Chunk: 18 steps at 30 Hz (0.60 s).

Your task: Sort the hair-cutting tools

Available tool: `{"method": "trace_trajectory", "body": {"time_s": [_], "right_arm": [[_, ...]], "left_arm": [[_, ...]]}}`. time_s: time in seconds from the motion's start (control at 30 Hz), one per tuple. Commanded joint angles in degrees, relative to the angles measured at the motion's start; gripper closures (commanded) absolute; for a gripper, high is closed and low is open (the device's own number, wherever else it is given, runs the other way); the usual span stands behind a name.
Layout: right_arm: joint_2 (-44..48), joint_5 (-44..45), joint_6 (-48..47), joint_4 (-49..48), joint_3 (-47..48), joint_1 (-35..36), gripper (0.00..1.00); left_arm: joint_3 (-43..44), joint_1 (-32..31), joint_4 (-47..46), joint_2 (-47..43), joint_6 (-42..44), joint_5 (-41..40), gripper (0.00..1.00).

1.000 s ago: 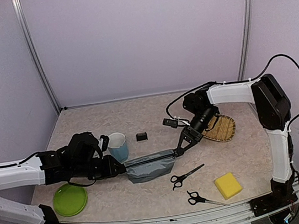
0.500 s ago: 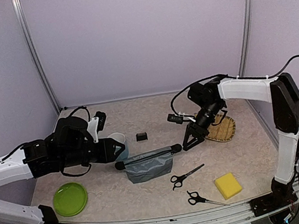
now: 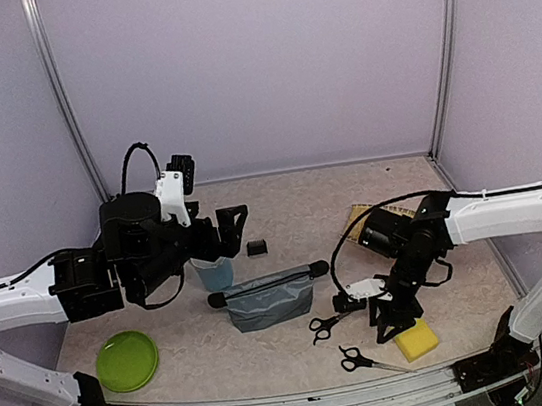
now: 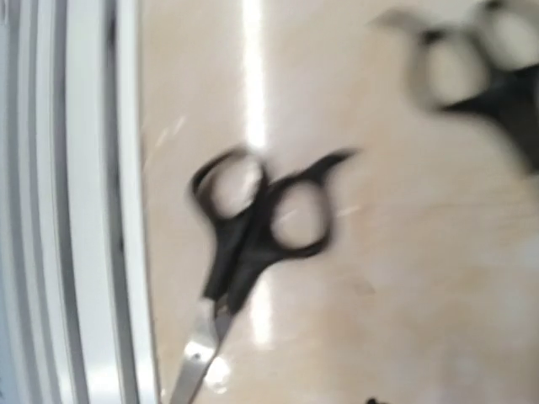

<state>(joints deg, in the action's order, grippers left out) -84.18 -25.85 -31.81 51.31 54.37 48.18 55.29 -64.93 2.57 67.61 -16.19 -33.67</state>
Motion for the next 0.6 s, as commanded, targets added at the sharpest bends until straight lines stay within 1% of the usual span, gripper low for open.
{"method": "trace_trajectory", "body": {"time_s": [0.0, 0.07, 0.1, 0.17, 0.27, 0.33, 0.47, 0.57], "right_arm": [[3.3, 8.7, -2.1, -6.3, -3.5, 5.2, 0.52], [3.2, 10.2, -2.4, -6.9, -4.8, 8.1, 0.51], [3.0, 11.1, -2.7, -7.3, -5.7, 9.8, 0.51], [2.3, 12.6, -3.2, -8.4, -7.7, 13.0, 0.51], [-0.3, 15.4, -2.6, -10.9, -9.7, 17.2, 0.47], [-2.9, 18.2, -1.3, -11.8, -9.9, 19.1, 0.46], [-6.2, 22.7, 0.4, -13.4, -10.6, 20.0, 0.47], [-6.6, 28.9, 0.8, -14.7, -11.7, 20.0, 0.51]], "left_arm": [[0.3, 0.0, -7.3, 3.6, 2.3, -2.0, 0.01], [1.3, -0.5, -4.3, 5.0, 2.6, 0.5, 0.01], [1.7, -0.7, -3.0, 5.6, 1.4, 0.2, 0.01], [2.3, -0.9, 0.6, 6.0, -3.4, -1.4, 0.06], [0.1, -2.2, 1.2, 4.3, -8.1, -3.0, 0.13], [-2.1, -4.0, 0.3, 2.5, -8.9, -5.3, 0.14], [-5.3, -6.9, 0.0, -1.1, -11.6, -8.9, 0.15], [-7.8, -8.3, -0.7, -3.0, -13.1, -8.9, 0.18]]}}
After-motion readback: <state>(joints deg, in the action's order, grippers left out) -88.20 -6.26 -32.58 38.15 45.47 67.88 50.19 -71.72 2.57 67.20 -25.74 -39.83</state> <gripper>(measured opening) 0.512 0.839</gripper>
